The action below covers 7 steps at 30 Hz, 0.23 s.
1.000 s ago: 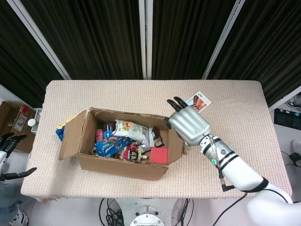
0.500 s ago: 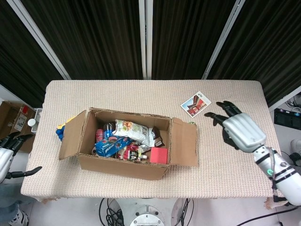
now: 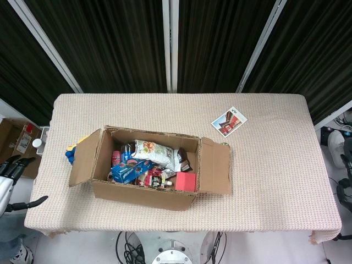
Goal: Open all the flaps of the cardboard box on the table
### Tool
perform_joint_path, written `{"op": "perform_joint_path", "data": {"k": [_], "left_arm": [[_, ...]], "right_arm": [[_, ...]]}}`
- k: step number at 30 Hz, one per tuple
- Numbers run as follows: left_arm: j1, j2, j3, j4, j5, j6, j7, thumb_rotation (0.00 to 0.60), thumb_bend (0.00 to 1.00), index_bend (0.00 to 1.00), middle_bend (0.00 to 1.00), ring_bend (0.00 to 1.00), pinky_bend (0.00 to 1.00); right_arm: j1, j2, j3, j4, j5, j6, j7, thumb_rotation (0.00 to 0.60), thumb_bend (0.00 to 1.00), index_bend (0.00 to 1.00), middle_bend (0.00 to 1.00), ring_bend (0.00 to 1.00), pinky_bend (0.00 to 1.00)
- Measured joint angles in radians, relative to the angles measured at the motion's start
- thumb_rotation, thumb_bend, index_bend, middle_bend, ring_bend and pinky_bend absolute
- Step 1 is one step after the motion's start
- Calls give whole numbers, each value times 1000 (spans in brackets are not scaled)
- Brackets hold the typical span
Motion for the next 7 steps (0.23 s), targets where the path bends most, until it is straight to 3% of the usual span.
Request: {"op": "perform_joint_path", "data": {"k": [3, 7], "left_arm": [[15, -14, 8, 17, -7, 7, 5, 253, 0, 135, 199, 127, 264], [29, -33, 14, 41, -20, 11, 12, 252, 0, 106, 175, 118, 256]], "right_arm": [[-50, -91, -8, 101, -5, 36, 66, 600, 376, 0, 0, 0, 0], [-83, -159, -14, 156, -45, 63, 80, 600, 378, 0, 0, 0, 0]]}}
